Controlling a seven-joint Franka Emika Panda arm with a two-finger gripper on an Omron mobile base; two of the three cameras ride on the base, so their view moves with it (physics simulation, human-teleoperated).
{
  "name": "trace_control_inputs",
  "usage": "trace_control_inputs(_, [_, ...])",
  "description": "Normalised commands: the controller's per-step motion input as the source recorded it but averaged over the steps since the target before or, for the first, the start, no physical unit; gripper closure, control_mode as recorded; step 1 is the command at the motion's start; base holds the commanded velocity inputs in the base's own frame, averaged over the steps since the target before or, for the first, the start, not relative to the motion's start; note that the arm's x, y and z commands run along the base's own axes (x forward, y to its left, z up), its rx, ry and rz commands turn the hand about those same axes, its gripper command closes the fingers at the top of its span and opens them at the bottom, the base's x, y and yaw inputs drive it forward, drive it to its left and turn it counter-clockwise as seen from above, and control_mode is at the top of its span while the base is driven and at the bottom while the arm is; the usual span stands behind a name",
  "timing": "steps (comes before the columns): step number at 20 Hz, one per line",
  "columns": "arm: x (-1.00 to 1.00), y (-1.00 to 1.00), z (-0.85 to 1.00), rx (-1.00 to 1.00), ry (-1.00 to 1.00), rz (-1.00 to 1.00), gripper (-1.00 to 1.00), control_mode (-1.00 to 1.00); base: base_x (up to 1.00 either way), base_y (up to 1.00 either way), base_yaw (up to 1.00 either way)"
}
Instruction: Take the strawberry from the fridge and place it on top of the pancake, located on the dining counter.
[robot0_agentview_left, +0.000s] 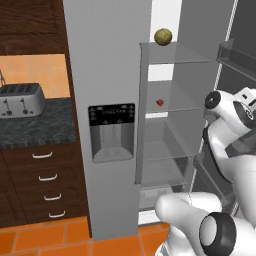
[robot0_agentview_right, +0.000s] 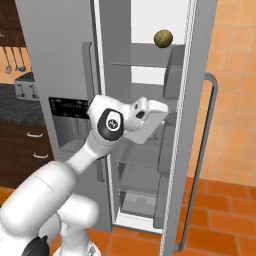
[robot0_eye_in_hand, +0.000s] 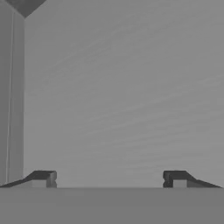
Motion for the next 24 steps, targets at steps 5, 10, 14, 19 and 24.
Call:
trace_control_inputs(5, [-0.06,0.96,-0.04,0.19,-0.08,0.0,-1.0,-1.0,0.0,0.0,0.0])
trace_control_inputs(10, [-0.04,0.9,-0.22,0.25,-0.06,0.0,-1.0,-1.0,0.0,0.0,0.0])
trace_control_inputs(14, [-0.05,0.86,-0.43,0.33,-0.14,0.03,-1.0,-1.0,0.0,0.0,0.0])
trace_control_inputs(19, [-0.12,0.88,-0.47,0.33,-0.11,0.03,-1.0,-1.0,0.0,0.0,0.0])
trace_control_inputs(24, [-0.17,0.45,-0.21,0.24,-0.18,0.01,-1.0,-1.0,0.0,0.0,0.0])
